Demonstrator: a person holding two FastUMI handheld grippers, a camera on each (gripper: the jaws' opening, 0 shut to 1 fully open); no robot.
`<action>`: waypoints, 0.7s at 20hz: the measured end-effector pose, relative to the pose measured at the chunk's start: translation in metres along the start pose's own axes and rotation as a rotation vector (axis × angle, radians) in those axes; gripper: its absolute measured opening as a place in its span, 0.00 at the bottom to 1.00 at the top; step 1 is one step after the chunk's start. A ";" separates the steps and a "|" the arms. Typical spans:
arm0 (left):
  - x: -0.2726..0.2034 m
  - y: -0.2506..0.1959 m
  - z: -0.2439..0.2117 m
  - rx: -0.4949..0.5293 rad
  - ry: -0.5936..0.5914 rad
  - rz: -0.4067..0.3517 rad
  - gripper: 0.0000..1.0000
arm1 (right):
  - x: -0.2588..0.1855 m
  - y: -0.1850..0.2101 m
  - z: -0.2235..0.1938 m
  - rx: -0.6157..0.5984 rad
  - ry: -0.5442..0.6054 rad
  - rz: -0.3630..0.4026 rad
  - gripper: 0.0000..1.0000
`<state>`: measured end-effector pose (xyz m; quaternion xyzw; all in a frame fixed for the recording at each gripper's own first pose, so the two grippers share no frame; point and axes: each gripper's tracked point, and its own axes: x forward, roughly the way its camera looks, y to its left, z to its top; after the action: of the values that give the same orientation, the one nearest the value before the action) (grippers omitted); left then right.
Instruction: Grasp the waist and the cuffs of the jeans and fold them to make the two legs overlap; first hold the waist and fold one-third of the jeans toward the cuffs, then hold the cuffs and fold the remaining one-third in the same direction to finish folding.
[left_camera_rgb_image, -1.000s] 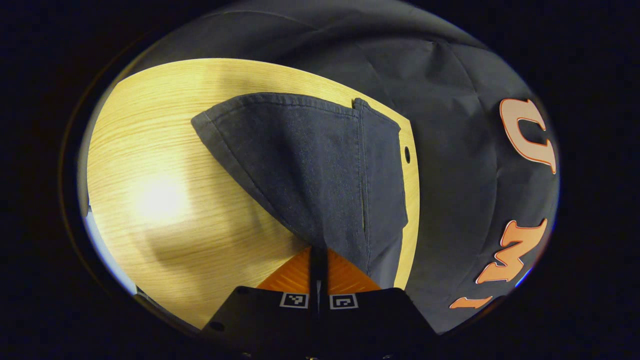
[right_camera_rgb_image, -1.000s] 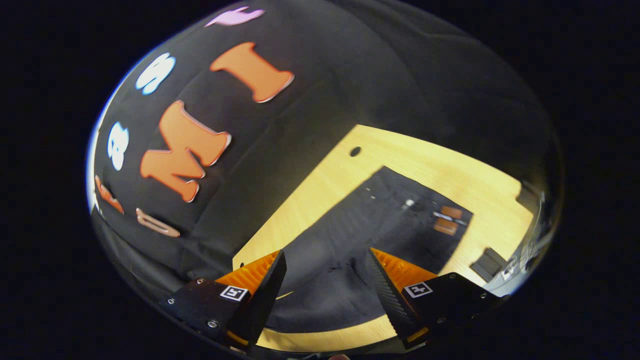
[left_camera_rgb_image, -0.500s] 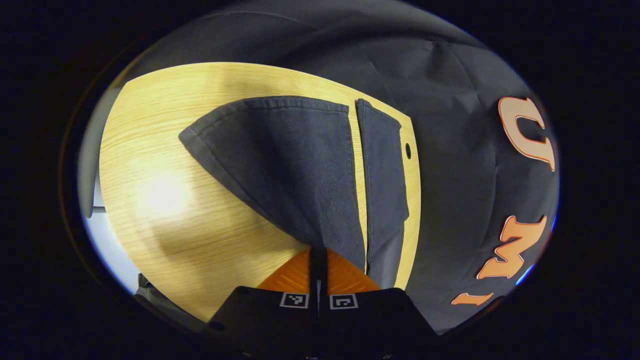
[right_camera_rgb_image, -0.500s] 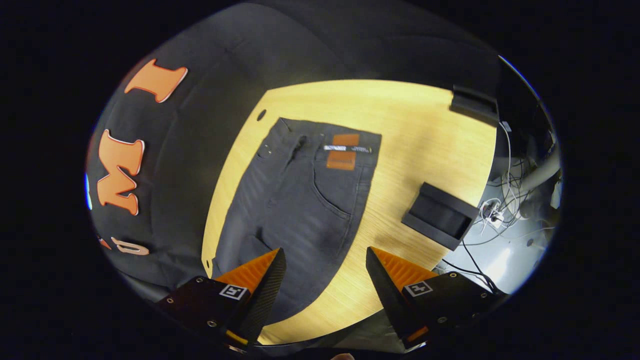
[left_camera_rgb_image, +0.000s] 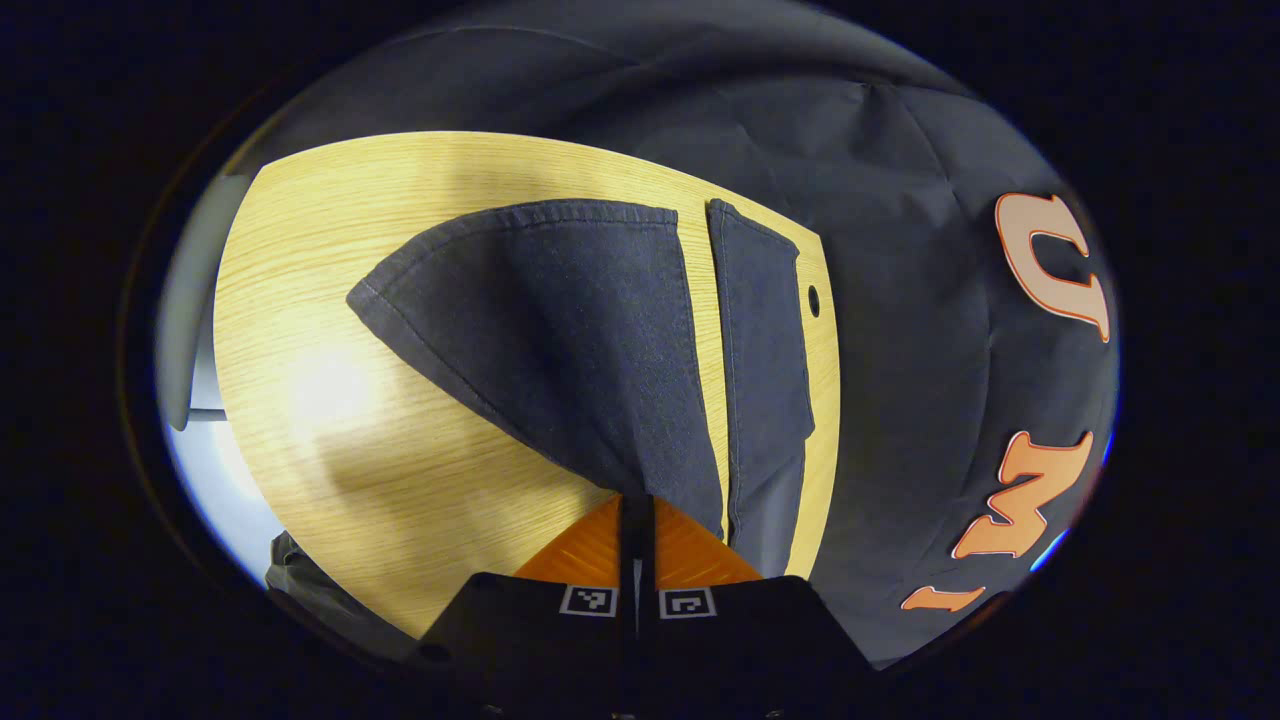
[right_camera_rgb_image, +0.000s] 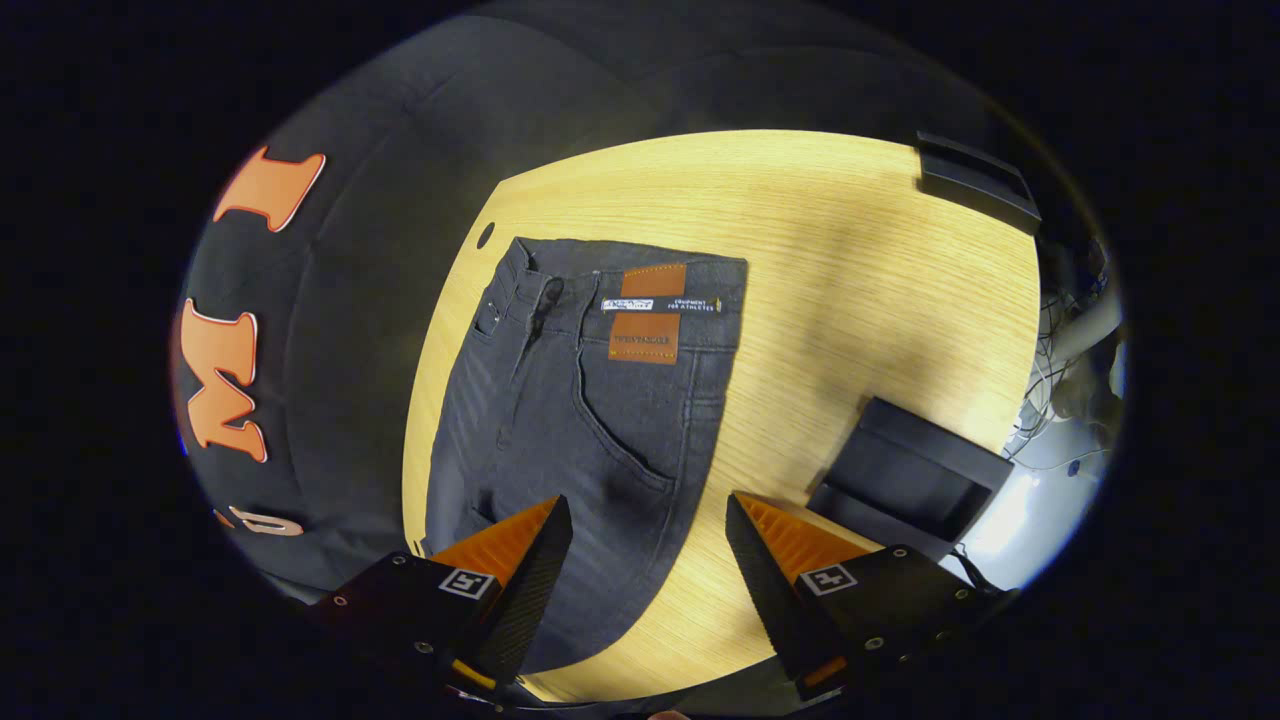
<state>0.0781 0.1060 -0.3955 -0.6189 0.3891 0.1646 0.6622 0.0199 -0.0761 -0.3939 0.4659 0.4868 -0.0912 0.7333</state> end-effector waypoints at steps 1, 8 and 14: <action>0.000 0.001 0.000 0.000 0.000 0.002 0.01 | 0.002 0.002 0.001 0.001 0.000 0.010 0.94; 0.000 0.001 -0.001 -0.017 0.001 0.001 0.01 | 0.033 0.030 0.012 0.009 -0.051 0.089 0.78; 0.000 -0.001 0.001 0.019 0.002 0.021 0.01 | 0.037 0.026 0.012 0.043 -0.080 0.030 0.15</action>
<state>0.0792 0.1071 -0.3943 -0.6085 0.3979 0.1672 0.6659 0.0617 -0.0596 -0.4067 0.4848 0.4482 -0.1092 0.7431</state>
